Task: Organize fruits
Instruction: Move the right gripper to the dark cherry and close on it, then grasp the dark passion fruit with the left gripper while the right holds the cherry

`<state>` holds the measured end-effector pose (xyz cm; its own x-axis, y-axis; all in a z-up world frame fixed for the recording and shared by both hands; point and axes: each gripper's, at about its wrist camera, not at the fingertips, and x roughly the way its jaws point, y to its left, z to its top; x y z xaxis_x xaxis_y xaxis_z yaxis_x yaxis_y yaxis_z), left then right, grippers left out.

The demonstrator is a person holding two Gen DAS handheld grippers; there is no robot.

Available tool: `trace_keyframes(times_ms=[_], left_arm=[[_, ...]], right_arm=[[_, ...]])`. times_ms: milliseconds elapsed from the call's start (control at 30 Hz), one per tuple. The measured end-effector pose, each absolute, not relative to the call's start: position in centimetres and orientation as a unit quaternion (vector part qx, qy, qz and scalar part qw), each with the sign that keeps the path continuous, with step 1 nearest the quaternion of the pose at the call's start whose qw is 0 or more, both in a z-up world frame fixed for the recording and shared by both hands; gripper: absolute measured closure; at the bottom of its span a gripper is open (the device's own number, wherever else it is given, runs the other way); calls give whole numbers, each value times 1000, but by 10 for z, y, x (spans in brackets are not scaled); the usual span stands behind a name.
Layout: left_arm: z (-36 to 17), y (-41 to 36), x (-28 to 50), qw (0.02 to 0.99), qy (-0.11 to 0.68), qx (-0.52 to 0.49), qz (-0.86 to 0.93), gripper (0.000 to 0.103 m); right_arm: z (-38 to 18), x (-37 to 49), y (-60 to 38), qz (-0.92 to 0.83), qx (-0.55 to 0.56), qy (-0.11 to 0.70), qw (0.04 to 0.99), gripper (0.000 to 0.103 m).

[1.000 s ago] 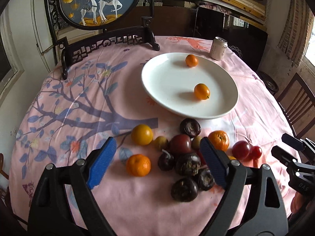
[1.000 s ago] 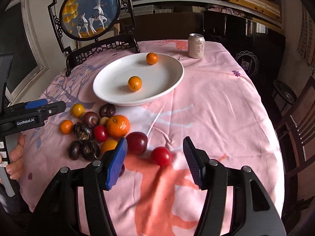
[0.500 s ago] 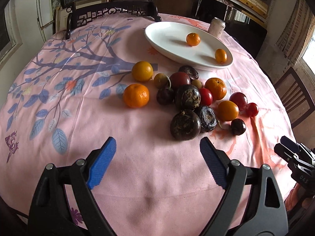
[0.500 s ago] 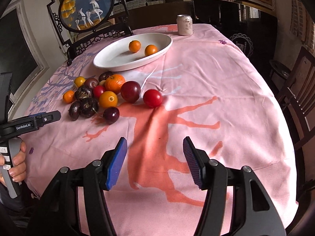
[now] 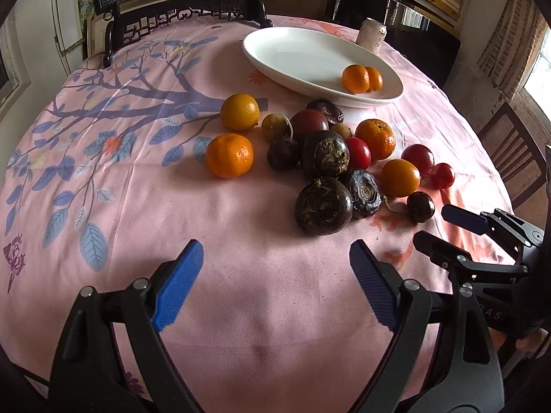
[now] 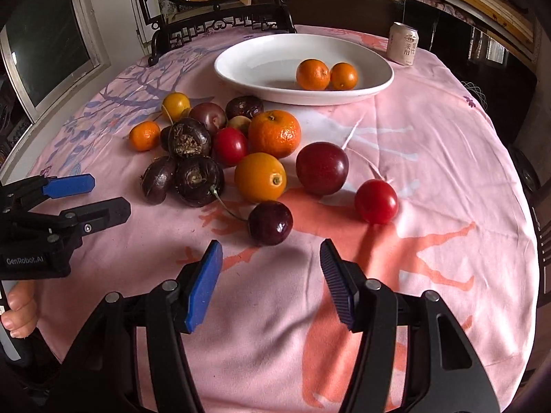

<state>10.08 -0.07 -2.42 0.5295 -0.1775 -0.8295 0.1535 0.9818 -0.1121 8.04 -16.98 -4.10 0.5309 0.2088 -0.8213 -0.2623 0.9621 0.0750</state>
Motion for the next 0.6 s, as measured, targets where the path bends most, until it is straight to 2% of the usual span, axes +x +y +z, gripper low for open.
trace_keyframes(times_ms=[100,133,233,333,600], left_arm=[[-27,0,104,872,480,-14,-95,14],[-27,0,105,872,481,-13,-94,14],[-29,-3,108,870,484,-11,-93,14],[-30,-8,111,868,487,-6,-94,14],[-41,-30,124,861,497,24,-103,16]], right_arm=[[-44,90,-164,137,-32,468,872,50],[-45,93,-162,136,-33,471,871,57],[-47,96,-159,129,-42,466,874,60],[-47,95,-165,127,-28,459,879,73],[-39,80,-193,148,27,449,881,73]])
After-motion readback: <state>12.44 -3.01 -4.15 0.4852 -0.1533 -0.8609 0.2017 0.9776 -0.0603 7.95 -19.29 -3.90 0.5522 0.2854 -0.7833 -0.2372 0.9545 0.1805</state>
